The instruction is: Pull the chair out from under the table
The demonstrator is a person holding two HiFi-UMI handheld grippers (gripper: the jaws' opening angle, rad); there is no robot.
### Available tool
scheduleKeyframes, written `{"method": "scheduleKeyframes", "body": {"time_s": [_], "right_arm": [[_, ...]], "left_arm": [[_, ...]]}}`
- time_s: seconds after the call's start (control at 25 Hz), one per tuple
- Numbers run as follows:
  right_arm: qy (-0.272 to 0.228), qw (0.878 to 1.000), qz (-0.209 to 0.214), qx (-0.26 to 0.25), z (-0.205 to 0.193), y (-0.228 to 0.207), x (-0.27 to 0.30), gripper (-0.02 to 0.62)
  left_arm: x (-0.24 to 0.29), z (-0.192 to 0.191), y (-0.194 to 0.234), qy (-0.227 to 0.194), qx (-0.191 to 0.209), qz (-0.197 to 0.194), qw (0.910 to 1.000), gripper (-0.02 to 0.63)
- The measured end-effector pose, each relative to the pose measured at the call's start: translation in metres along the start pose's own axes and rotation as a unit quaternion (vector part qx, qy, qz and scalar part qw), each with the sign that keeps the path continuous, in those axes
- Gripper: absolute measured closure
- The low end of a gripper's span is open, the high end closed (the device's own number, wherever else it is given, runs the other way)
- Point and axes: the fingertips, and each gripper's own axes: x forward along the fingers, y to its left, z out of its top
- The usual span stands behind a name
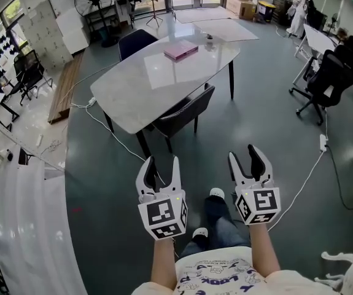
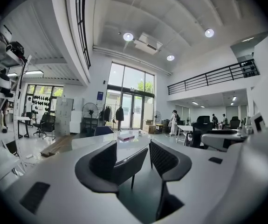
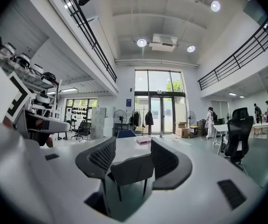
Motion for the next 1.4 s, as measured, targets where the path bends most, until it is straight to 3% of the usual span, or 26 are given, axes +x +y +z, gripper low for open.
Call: {"method": "scheduleKeyframes", "body": {"time_s": [0.4, 0.88, 1.4], "right_arm": [[0.005, 1.000, 0.028, -0.003, 0.001, -0.035, 0.085, 0.359], [0.010, 0.996, 0.081, -0.019, 0.006, -0.105, 0.234, 0.359], [0.049, 0.987, 0.145, -0.045, -0.018, -0.144, 0.355, 0.353]], "left_arm": [[0.081, 0.009, -0.004, 0.011, 0.020, 0.017, 0.9996, 0.374], [0.227, 0.026, -0.016, 0.016, 0.029, 0.055, 0.9979, 0.374], [0.342, 0.020, -0.018, 0.045, 0.049, 0.086, 0.9941, 0.374]]}}
